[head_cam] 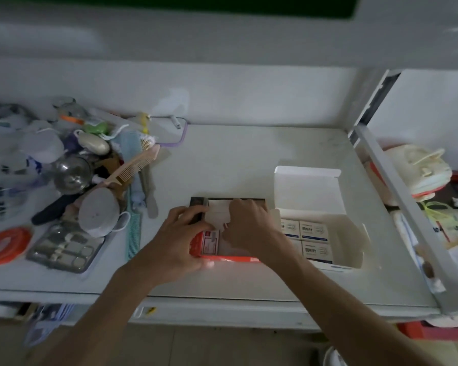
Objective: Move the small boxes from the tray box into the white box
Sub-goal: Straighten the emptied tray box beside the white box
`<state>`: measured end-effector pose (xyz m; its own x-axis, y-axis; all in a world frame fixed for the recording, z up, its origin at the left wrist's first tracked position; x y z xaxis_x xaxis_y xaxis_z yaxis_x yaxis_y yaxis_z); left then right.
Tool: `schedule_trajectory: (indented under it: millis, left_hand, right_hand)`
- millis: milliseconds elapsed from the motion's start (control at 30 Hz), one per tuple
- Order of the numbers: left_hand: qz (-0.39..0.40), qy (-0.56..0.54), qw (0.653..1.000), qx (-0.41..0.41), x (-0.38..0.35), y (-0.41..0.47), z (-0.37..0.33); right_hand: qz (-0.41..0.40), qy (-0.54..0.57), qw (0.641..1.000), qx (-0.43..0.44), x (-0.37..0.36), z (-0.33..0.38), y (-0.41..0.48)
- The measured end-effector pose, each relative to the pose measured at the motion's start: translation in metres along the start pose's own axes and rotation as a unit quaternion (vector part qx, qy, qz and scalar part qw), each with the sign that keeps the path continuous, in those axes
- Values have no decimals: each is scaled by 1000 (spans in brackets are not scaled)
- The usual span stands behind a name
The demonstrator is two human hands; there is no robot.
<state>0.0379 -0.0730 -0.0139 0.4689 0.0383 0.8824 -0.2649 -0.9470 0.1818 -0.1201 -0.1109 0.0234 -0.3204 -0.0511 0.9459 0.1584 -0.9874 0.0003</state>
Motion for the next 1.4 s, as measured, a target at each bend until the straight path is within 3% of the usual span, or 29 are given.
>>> schedule_trajectory:
  millis: [167, 300, 400, 700, 733, 800, 867, 900, 967, 1033, 1133, 1400]
  left_hand:
    - [-19, -7, 1000, 1, -2, -2, 0]
    - [-22, -12, 1000, 8, -4, -3, 3]
    - [-28, -6, 1000, 8, -6, -3, 3]
    - [-36, -11, 999, 16, -6, -4, 3]
    - [-32, -18, 999, 28, -5, -4, 3]
    - [-38, -41, 996, 72, -2, -2, 2]
    - [-62, -80, 987, 124, -1, -3, 0]
    - [-71, -105, 980, 150, -3, -4, 0]
    - [-81, -135, 969, 192, -7, -6, -2]
    - [-83, -149, 962, 215, -11, -6, -3]
    - [-85, -189, 952, 226, -11, -5, -3]
    - [-91, -244, 935, 240, -10, -7, -7]
  right_hand:
    - [49, 104, 992, -58, -14, -3, 5]
    - [14, 70, 995, -73, -8, -5, 3]
    - [31, 80, 994, -74, -10, -1, 4]
    - [20, 66, 997, -16, 5, -4, -13]
    - [-9, 77, 997, -25, 18, -7, -21]
    - [-170, 130, 975, -56, 48, -23, -41]
    - [-382, 149, 900, -146, 65, -55, -68]
    - [-436, 143, 860, -222, 66, -73, -80]
    - [-406, 132, 822, -376, 54, -106, -96]
    - [-314, 151, 835, -426, 37, -131, -103]
    - [-260, 239, 869, -348, 25, -145, -101]
    - [-300, 225, 863, -339, 10, -141, -89]
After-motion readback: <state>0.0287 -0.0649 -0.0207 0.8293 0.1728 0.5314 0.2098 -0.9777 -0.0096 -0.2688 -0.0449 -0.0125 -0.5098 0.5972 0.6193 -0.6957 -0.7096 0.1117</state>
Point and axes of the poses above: each hand's wrist, its own y-axis towards the middle knuckle, its own x-axis out of the back of the hand, z = x × y, the point moved 1 cm from there along y, towards the middle knuckle, and after that the axes turned 14 degrees about -z, right-handed, at the moved point
